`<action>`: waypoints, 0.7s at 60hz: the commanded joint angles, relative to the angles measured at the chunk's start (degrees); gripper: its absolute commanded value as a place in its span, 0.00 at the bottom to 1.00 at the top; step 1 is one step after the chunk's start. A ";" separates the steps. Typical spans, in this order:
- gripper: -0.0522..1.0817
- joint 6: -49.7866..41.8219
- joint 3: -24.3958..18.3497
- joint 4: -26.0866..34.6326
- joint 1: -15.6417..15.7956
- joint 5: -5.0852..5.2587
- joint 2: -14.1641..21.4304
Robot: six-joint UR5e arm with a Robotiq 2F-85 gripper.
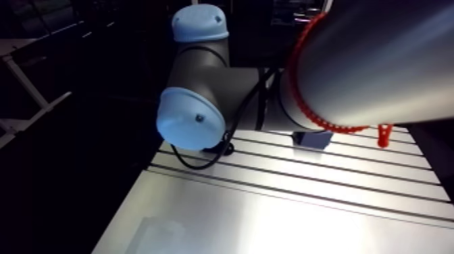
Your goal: Pick up the M10 bolt and insert it into the hex recess until seated.
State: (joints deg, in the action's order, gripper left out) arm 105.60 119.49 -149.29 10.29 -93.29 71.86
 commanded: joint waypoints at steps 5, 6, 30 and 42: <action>0.65 0.00 0.00 0.00 0.00 0.00 -0.01; 0.65 0.00 0.00 0.00 0.00 0.00 0.06; 0.71 0.00 0.00 0.00 0.00 0.08 0.57; 0.73 0.09 -0.33 0.25 0.00 -0.15 2.19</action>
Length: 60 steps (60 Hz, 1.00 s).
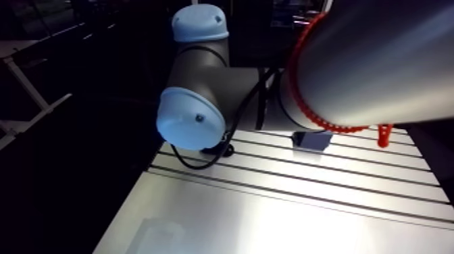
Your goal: Pick up the M10 bolt and insert it into the hex recess until seated.
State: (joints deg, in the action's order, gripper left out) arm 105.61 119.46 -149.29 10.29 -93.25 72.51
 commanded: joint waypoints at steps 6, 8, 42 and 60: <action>0.73 0.08 -0.82 0.85 -0.07 -0.29 3.20; 0.73 0.08 -1.07 1.24 -0.09 -0.53 3.80; 0.81 1.15 -24.85 47.18 -7.82 -1.06 7.93; 0.81 14.53 -38.34 56.77 -13.86 -1.17 2.37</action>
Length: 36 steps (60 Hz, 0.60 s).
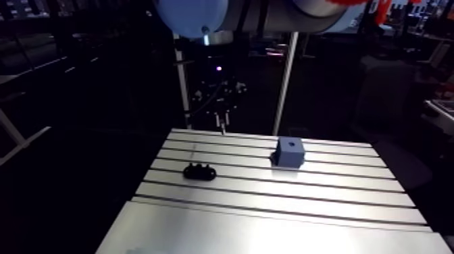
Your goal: Pick up the M10 bolt and insert it into the hex recess until seated.
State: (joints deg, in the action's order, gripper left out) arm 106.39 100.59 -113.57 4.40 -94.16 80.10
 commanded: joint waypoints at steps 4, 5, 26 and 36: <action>0.81 17.97 -22.59 24.07 -9.77 -0.27 -6.71; 0.81 17.97 -22.59 24.07 -9.77 -0.27 -6.71; 0.81 27.19 -27.09 25.82 -13.98 -0.54 -10.37; 0.81 27.16 -26.12 25.47 -15.72 -0.05 -10.21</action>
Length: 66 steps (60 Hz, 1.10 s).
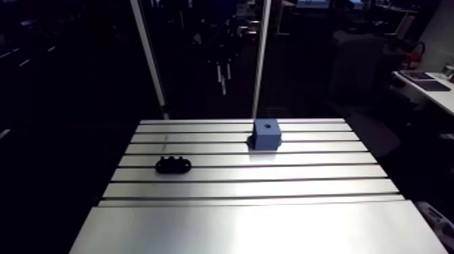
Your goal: Pick up the M10 bolt and insert it into the hex recess until seated.
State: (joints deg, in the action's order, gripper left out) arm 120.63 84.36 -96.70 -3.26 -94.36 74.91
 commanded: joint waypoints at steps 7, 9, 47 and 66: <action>0.81 12.84 -9.31 8.52 -8.08 0.02 -4.51; 0.81 12.92 -9.12 8.58 -8.08 -0.21 -4.33; 0.86 13.09 1.75 -2.51 -8.49 -1.29 -3.40; 0.95 14.06 2.59 -5.99 -11.62 -1.05 -4.82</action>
State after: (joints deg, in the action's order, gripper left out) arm 134.12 86.30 -99.89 -13.46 -95.50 70.83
